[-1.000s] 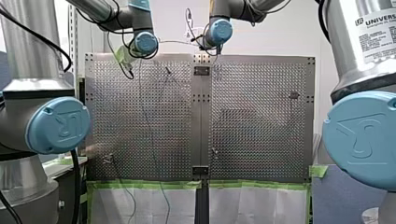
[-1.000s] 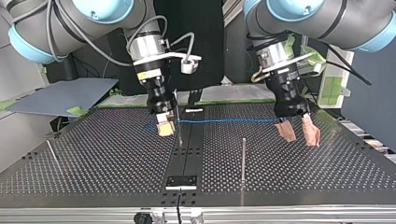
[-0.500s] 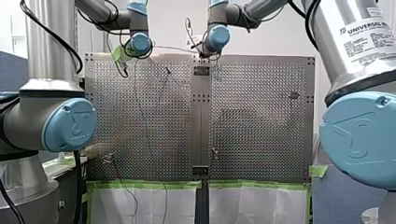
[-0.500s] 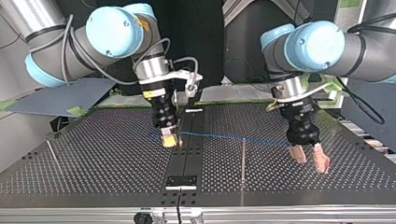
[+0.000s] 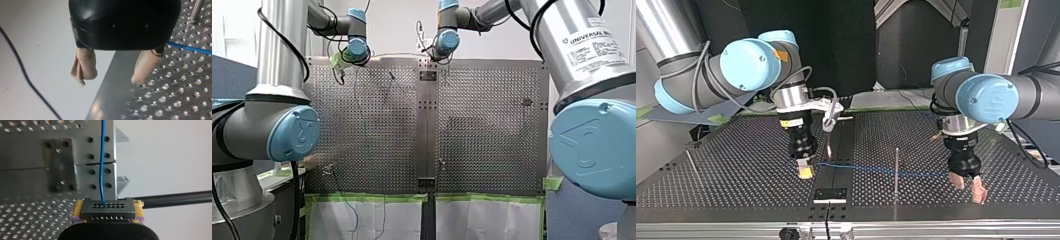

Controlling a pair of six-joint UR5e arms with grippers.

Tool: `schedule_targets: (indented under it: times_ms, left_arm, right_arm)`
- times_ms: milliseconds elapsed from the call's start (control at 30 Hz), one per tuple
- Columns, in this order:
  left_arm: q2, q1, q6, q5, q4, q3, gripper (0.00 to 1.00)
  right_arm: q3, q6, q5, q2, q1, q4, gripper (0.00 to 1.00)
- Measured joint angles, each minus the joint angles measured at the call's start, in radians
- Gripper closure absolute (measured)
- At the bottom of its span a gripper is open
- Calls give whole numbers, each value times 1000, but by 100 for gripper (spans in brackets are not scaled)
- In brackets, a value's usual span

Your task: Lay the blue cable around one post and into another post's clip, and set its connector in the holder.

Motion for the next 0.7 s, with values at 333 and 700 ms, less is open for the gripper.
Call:
schedule_targets:
  times_ms: [333, 700]
  left_arm:
    - [-74, -4, 28, 98, -94, 9, 0]
    - [-131, -19, 49, 197, -81, -10, 0]
  right_arm:
    - [-80, 12, 7, 32, -45, 29, 99]
    - [-68, 16, 13, 83, -87, 97, 99]
